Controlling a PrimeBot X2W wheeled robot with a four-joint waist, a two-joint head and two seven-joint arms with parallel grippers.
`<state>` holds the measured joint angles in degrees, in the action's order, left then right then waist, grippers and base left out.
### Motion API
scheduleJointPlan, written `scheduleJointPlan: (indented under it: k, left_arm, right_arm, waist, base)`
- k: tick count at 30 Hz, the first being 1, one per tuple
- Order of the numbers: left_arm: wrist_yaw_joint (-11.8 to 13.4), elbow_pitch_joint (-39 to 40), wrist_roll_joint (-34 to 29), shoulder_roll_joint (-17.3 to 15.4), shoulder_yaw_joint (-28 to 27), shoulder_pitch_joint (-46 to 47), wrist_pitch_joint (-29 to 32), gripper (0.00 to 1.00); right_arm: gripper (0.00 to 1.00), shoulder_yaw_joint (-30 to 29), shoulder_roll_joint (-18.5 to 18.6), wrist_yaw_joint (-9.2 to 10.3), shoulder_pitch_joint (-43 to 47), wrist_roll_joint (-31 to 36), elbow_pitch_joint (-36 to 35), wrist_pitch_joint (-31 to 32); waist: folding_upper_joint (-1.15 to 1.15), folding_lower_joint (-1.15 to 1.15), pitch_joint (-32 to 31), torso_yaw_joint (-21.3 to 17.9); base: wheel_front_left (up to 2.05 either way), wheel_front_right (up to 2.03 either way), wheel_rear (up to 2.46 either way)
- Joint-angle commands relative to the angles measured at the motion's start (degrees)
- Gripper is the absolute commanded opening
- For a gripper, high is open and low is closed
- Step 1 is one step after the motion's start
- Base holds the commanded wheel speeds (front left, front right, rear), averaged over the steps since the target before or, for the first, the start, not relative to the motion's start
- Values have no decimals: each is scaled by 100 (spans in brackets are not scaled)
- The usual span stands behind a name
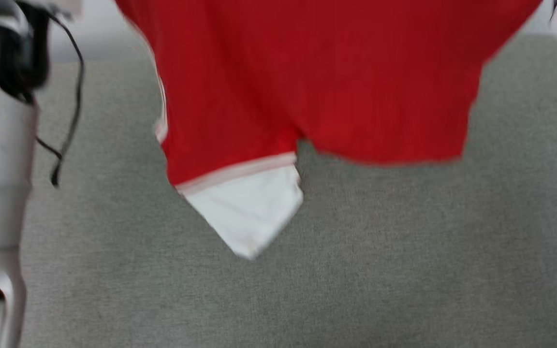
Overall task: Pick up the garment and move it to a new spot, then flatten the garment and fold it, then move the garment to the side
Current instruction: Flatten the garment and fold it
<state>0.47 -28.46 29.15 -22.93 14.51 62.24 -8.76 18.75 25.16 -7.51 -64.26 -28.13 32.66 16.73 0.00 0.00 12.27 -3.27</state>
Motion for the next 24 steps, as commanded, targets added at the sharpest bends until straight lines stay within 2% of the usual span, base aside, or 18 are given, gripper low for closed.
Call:
scheduleJointPlan:
  k: [1, 6, 14, 24]
  left_arm:
    - [-29, -138, -58, -49, -26, 431, -57, 0]
    - [-61, -361, -198, -183, -73, 1378, -190, 0]
    - [11, -299, -315, -297, -131, 2543, -206, 0]
    - [100, -166, -362, -258, -54, 3135, -28, 0]
  right_arm:
    - [0, 18, 20, 3, -313, 69, 29, -168]
    - [0, -5, 68, 4, -1032, 107, 124, -654]
    - [0, 89, 202, 5, -2132, 202, 235, -1346]
    - [0, 202, 120, 4, -3011, 206, 557, -1853]
  waist:
    - [0, 0, 452, -67]
    - [0, 0, 958, -109]
    - [0, 0, 1849, -76]
    - [0, 0, 2770, 7]
  base:
    - [0, 0, 0]
    - [0, 0, 0]
    - [0, 0, 0]
    - [0, 0, 0]
